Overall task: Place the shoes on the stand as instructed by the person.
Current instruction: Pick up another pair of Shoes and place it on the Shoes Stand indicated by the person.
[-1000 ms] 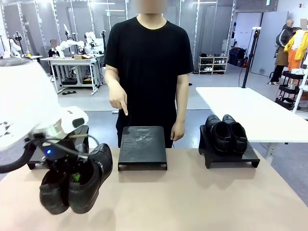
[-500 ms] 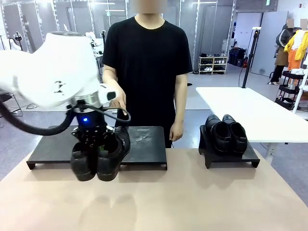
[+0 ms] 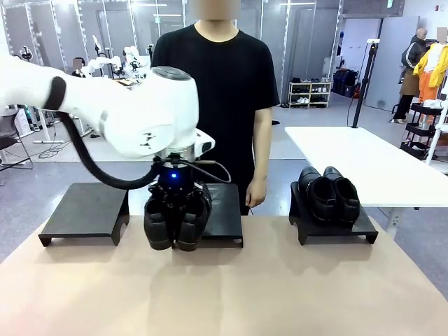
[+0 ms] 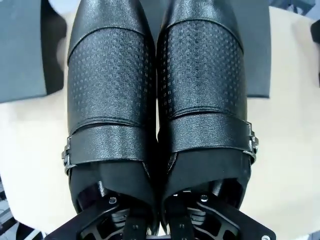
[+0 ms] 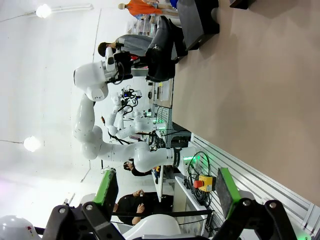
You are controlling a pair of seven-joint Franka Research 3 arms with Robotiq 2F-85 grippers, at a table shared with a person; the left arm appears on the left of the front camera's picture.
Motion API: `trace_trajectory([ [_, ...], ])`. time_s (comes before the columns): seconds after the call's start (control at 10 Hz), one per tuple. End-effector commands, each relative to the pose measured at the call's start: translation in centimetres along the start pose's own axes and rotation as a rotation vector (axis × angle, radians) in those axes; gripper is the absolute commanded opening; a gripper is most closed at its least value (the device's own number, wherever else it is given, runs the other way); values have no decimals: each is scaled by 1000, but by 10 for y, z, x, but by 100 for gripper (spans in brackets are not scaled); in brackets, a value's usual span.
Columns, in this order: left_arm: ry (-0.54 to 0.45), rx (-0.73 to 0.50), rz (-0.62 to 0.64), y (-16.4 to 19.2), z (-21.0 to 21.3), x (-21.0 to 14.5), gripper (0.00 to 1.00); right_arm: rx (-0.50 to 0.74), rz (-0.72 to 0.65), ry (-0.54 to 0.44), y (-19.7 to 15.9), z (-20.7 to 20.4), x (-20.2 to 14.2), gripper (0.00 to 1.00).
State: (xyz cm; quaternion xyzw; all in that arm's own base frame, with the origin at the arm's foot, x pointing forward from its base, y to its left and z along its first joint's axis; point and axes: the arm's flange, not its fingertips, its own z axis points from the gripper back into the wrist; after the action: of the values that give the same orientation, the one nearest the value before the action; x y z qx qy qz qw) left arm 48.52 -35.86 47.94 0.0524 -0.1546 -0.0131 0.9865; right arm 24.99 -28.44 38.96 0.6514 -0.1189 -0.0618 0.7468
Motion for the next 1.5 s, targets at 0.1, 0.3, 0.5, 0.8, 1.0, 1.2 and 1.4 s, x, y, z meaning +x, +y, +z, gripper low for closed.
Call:
trace_trajectory([
  [0.1, -128, 18, -9, -31, 0, 47, 9, -10, 6, -7, 1, -1, -1, 100],
  [0.3, -153, 11, -10, -43, -10, 72, 9, -10, 6, -7, 1, -1, -1, 100],
  [0.5, -183, -1, 8, -48, -24, 93, 9, -10, 6, -7, 1, -1, -1, 100],
  [0.8, -198, -40, -2, -48, -40, 101, 9, -10, 6, -7, 1, -1, -1, 100],
  [1.0, -207, -35, -4, -50, -51, 101, 9, -10, 6, -7, 1, -1, -1, 100],
  [1.2, -196, -45, 9, -51, -65, 100, 9, -10, 6, -7, 1, -1, -1, 100],
  [1.4, -192, -21, -3, -56, -75, 96, 9, -10, 6, -7, 1, -1, -1, 100],
])
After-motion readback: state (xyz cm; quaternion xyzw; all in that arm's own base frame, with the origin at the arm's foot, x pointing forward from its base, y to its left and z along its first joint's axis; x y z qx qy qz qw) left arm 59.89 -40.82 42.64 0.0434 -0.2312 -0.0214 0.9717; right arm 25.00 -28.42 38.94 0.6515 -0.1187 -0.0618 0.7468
